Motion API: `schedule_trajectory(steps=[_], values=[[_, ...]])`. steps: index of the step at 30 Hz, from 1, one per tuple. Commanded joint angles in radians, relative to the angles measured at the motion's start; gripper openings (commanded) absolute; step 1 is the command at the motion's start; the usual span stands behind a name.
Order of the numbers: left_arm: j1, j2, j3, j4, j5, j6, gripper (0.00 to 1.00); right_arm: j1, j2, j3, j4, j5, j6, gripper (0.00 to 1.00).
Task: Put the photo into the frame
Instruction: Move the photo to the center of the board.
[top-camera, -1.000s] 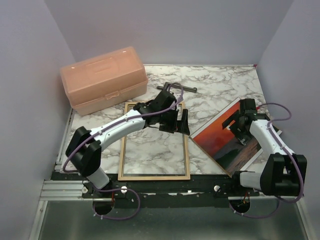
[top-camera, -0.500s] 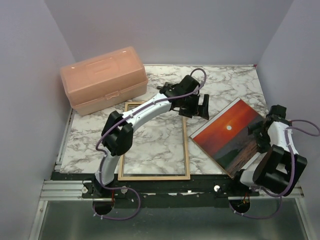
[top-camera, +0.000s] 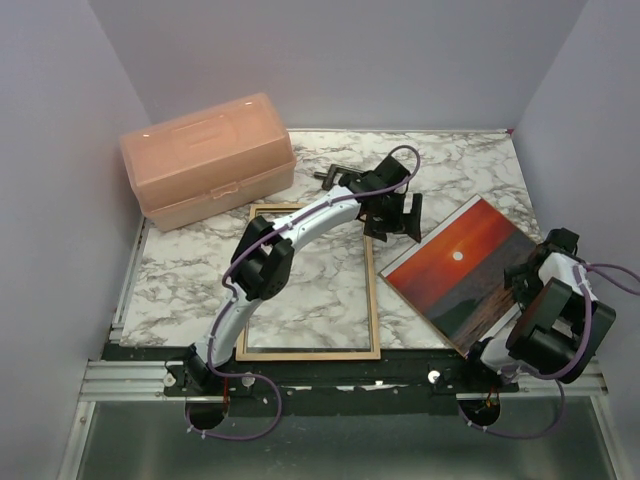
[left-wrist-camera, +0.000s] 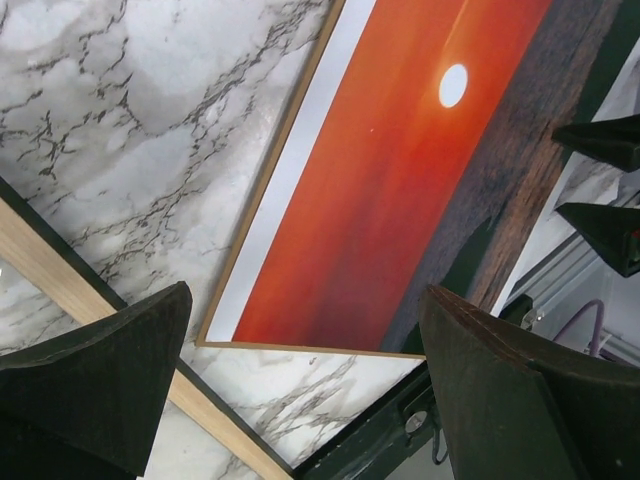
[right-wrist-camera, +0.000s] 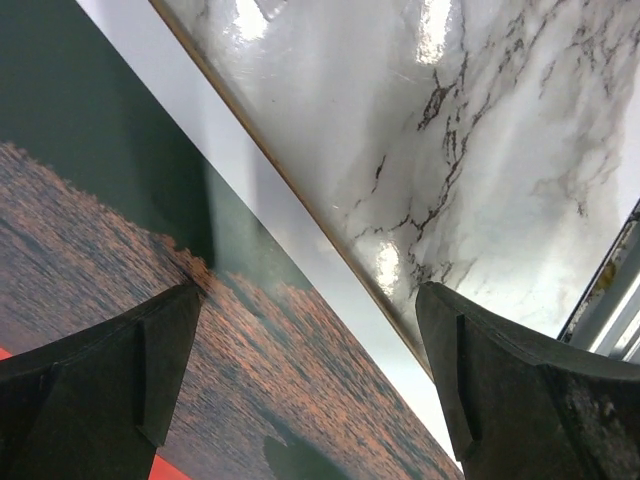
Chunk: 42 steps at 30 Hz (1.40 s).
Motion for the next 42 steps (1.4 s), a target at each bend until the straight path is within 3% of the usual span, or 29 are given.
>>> schedule_trajectory(steps=[1,9,20,25,33,42], values=[[-0.007,-0.105,-0.102,0.046,0.013,0.019,0.98,-0.006,0.021,-0.029,0.092,0.007,0.011,0.99],[-0.003,-0.262,-0.280,0.151,0.011,0.069,0.99,-0.006,0.062,-0.094,0.270,-0.228,-0.093,0.95],[0.018,-0.331,-0.426,0.206,0.048,0.095,0.99,-0.001,0.161,-0.040,0.398,-0.426,-0.206,0.91],[0.027,-0.352,-0.476,0.220,0.056,0.102,0.98,0.045,0.209,-0.008,0.412,-0.431,-0.249,0.91],[0.041,-0.386,-0.540,0.239,0.059,0.103,0.99,0.242,0.266,0.052,0.408,-0.348,-0.267,0.94],[0.045,-0.395,-0.580,0.273,0.053,0.086,0.98,0.257,0.227,0.065,0.386,-0.307,-0.279,1.00]])
